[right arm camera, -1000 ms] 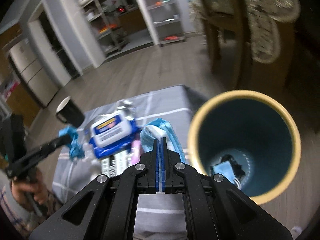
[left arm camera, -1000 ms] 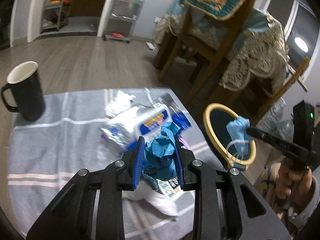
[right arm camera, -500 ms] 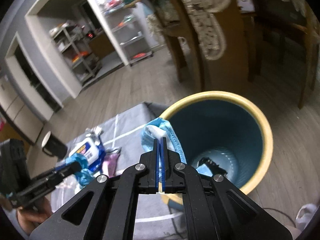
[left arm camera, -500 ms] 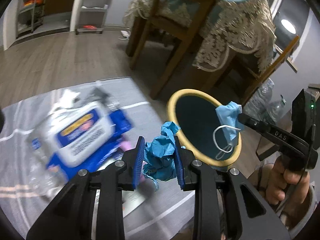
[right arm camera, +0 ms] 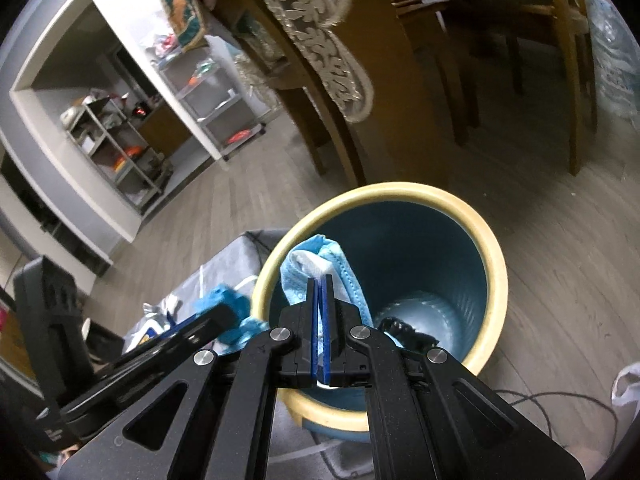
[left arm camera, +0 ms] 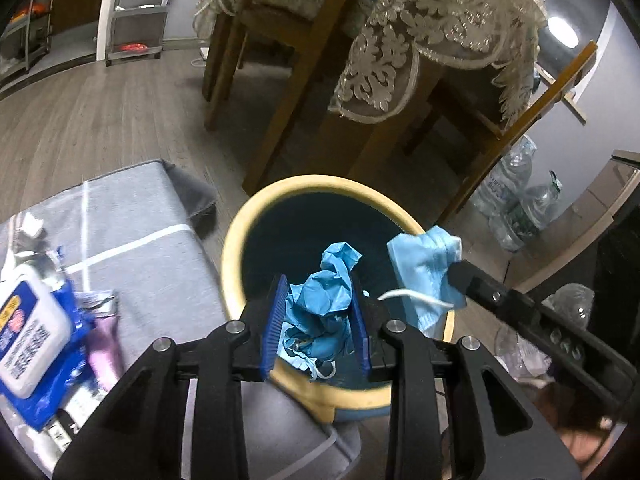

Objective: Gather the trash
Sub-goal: 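Carry the glove and mask over the bin and open both tools, then grasp the silver wipes packet with the left tool while the right tool grasps the pink wrapper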

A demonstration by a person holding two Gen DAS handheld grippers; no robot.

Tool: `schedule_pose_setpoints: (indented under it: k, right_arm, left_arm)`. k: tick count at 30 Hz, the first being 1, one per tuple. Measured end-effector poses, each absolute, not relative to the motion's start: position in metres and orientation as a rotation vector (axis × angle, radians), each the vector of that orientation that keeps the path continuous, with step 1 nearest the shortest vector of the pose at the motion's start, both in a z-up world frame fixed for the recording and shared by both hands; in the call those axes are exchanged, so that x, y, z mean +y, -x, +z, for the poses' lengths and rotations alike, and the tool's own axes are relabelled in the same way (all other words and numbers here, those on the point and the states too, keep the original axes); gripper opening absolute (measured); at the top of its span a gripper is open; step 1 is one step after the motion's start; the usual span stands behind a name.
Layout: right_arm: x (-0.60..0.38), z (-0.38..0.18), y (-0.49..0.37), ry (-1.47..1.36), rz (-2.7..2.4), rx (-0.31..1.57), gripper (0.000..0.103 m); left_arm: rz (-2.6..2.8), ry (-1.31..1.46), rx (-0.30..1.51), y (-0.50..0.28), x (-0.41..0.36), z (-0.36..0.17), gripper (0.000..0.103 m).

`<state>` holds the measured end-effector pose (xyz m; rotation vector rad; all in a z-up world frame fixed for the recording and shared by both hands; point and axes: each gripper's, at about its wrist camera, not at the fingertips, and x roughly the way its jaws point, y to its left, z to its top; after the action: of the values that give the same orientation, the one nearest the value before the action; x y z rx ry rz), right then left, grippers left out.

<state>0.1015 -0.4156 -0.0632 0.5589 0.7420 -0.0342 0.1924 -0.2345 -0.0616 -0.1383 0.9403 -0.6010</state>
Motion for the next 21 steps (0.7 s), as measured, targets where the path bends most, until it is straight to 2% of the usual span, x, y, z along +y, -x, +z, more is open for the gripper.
schedule_pose_setpoints:
  k: [3,5,6,18,21]
  right_arm:
    - [-0.420,-0.067,-0.104,-0.577,-0.052,0.758,0.003]
    - [-0.420,-0.070,-0.107,-0.584,-0.055,0.778,0.006]
    - [-0.421,-0.070,-0.108,-0.585,-0.056,0.781,0.007]
    - [-0.416,-0.073,-0.112,-0.583,-0.049,0.784,0.020]
    - [-0.408,-0.072,-0.114,-0.568,-0.031,0.792,0.029]
  left_arm:
    - [-0.600,0.141,0.961,-0.196,-0.242,-0.068,0.038]
    - [-0.599,0.145,0.967,-0.197,-0.243,-0.071,0.059]
    - [-0.598,0.151,0.964,-0.196,-0.242,-0.072,0.062]
    - [-0.568,0.168,0.940,-0.180,-0.194,-0.063,0.063]
    - [-0.558,0.140,0.919,-0.172,-0.176,-0.056,0.068]
